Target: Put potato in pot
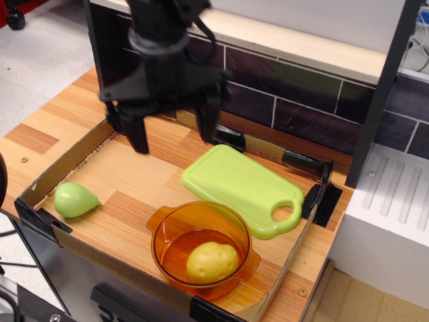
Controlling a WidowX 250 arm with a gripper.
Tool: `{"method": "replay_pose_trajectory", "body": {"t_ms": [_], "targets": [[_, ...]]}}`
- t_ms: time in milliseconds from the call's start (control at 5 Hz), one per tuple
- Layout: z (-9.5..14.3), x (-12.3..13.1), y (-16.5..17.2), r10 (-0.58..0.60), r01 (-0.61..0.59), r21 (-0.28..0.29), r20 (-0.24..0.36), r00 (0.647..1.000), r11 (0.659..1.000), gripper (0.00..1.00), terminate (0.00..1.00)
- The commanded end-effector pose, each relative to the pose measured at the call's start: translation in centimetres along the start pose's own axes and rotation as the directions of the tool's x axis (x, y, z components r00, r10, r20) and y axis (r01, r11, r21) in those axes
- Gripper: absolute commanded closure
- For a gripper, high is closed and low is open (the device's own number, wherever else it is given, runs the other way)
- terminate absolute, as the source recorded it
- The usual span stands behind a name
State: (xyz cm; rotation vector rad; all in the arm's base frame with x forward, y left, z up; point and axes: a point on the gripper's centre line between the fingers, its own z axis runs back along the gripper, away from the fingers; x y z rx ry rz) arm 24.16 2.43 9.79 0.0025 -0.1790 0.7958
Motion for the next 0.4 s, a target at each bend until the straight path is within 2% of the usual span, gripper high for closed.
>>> {"method": "replay_pose_trajectory", "body": {"t_ms": [0,200], "targets": [[1.54,2.66,0.11,0.046,-0.044,-0.023,0.072,0.996,0.999,0.0,0.0],[1.54,2.66,0.11,0.046,-0.044,-0.023,0.072,0.996,0.999,0.0,1.0]]}}
